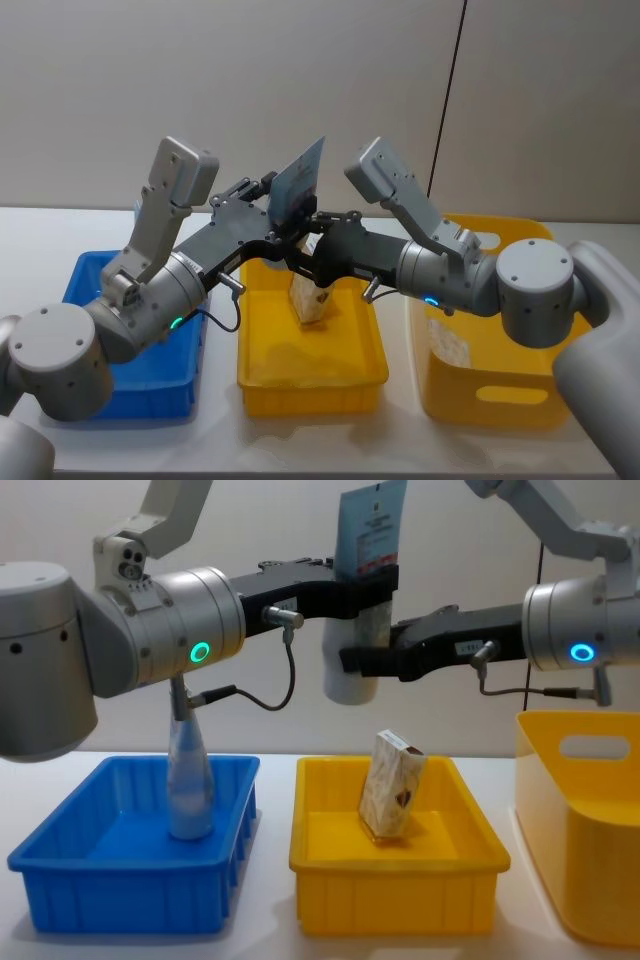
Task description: Bimanual collaborative sorting of washing and personal care products
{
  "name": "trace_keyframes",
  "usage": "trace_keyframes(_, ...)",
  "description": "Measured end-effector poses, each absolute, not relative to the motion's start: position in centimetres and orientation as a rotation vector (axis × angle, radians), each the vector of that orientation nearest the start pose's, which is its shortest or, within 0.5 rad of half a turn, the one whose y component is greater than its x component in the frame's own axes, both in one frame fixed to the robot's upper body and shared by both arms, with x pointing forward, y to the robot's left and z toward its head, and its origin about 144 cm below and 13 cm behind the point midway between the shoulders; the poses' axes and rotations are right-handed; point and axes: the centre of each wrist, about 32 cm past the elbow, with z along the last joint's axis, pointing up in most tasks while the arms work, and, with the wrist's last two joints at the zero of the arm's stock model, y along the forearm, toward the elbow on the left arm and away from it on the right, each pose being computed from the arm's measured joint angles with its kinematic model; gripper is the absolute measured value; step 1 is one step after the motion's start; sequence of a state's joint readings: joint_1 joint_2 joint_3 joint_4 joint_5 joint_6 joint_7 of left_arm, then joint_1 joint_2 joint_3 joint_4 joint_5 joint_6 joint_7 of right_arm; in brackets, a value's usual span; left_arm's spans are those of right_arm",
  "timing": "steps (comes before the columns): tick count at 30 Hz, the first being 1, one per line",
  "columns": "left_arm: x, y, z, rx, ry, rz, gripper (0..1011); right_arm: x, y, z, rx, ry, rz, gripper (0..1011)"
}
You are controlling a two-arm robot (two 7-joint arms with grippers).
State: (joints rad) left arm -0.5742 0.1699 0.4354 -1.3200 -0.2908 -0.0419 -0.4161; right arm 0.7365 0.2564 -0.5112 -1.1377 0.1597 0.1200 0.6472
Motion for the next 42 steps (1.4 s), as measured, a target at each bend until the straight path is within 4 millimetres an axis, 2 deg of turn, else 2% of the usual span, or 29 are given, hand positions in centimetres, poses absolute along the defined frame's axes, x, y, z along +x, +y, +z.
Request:
trace_keyframes(3,58.6,16.0,126.6,-0.121,-0.25,0.779,681,62.7,-19.7,127.7,-0.276,-0.237,-0.636,405)
trace_keyframes(7,58.6,16.0,126.6,-0.121,-0.25,0.779,836,62.6,-19.6,127.7,-0.272,-0.232,-0.649,345)
trace_keyframes(14,58.6,16.0,126.6,-0.121,-0.25,0.779,1001,62.5,-19.6,127.7,-0.258,-0.218,-0.689,278)
trace_keyframes(26,58.6,16.0,126.6,-0.12,-0.25,0.779,1001,62.4,-19.7,127.7,-0.215,-0.174,-0.813,175)
trace_keyframes(42,58.6,16.0,126.6,-0.12,-0.25,0.779,1001,62.0,-20.6,128.0,-0.181,-0.085,-1.04,134)
